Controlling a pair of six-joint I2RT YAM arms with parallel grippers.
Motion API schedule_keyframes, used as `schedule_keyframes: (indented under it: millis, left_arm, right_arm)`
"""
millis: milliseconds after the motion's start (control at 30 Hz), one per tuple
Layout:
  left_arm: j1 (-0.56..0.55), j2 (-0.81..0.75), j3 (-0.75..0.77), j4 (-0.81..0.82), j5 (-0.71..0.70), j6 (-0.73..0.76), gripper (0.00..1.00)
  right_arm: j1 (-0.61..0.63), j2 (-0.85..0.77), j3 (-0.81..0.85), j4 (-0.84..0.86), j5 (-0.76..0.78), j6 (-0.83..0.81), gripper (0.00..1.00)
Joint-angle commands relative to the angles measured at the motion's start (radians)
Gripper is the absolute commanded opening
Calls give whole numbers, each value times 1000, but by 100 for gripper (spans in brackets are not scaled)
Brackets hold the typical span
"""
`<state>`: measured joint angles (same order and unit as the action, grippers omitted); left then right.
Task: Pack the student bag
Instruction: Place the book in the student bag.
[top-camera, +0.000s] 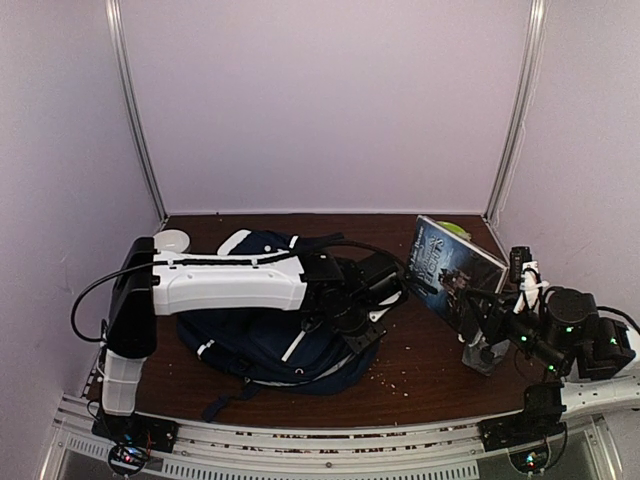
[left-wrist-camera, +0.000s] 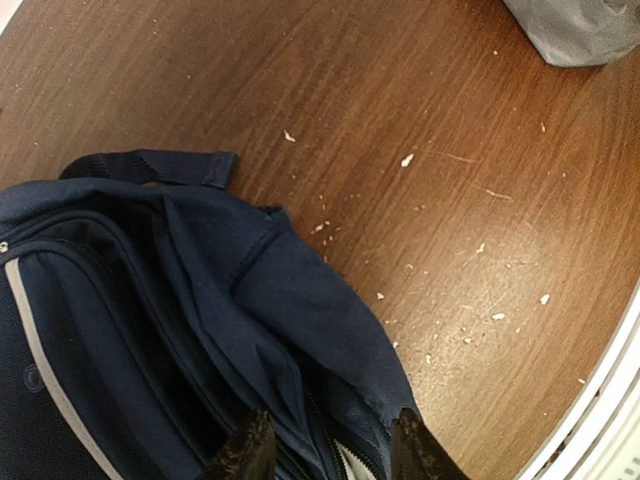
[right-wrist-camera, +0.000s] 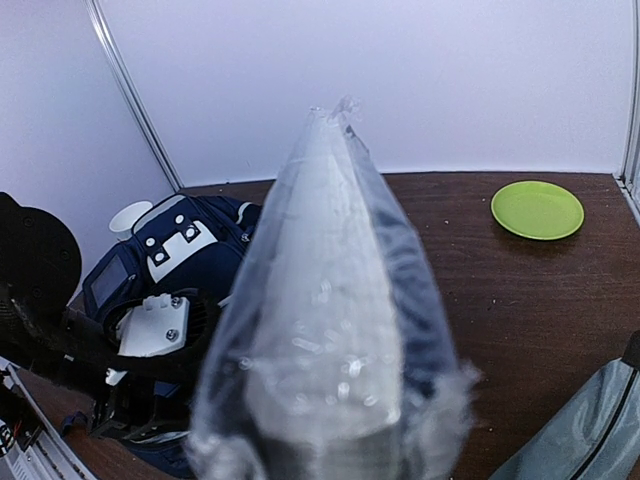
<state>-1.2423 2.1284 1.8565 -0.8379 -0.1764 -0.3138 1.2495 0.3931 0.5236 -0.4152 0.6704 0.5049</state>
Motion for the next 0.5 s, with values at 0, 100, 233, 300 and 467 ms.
schedule_keyframes:
  millis: [0, 100, 233, 300, 467]
  left_arm:
    - [17, 27, 21, 15, 36, 14, 68]
    - [36, 34, 2, 23, 50, -3, 66]
    - [46, 36, -12, 27, 51, -4, 64]
    - [47, 37, -15, 28, 52, -3, 62]
    - [48, 51, -23, 27, 73, 3, 61]
  right_arm:
    - [-4, -68, 11, 104, 41, 15, 0]
    - [-5, -72, 9, 107, 39, 20, 0]
    - [-4, -77, 9, 108, 36, 20, 0]
    - [-4, -78, 11, 107, 35, 20, 0]
    - [-4, -79, 9, 107, 35, 22, 0]
